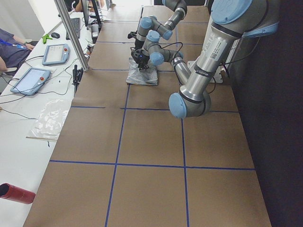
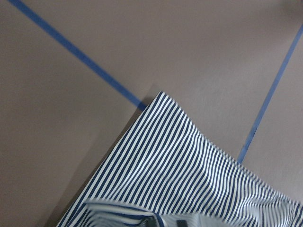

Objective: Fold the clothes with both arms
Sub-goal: 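Release the shirt and raise both grippers away from it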

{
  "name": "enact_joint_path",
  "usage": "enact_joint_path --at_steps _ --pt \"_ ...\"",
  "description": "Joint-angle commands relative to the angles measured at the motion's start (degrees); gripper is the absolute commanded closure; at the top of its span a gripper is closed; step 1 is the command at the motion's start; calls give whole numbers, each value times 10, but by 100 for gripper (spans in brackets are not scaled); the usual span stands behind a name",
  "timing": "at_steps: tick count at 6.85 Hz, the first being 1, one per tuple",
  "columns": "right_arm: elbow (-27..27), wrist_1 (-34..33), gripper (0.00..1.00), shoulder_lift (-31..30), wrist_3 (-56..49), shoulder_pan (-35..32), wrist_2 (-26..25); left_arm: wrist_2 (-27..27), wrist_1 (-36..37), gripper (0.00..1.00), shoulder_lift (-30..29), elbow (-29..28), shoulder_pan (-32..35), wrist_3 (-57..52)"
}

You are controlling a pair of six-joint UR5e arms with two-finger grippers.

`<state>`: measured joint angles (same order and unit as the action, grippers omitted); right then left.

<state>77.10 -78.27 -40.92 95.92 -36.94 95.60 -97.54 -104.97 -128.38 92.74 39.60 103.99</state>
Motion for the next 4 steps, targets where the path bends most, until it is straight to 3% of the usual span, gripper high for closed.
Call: enact_joint_path --at_steps 1,2,3,4 --pt "-104 53 0 36 -42 -43 -2 -3 -18 0 -12 -66 70 -86" --pt "-102 52 0 37 -82 -47 5 -18 -20 0 -6 -64 71 -90" --pt "-84 45 0 38 -104 -46 38 -81 -17 0 -5 -59 85 -111" --pt "-48 14 0 37 -124 -44 63 -121 -11 0 21 -16 101 -134"
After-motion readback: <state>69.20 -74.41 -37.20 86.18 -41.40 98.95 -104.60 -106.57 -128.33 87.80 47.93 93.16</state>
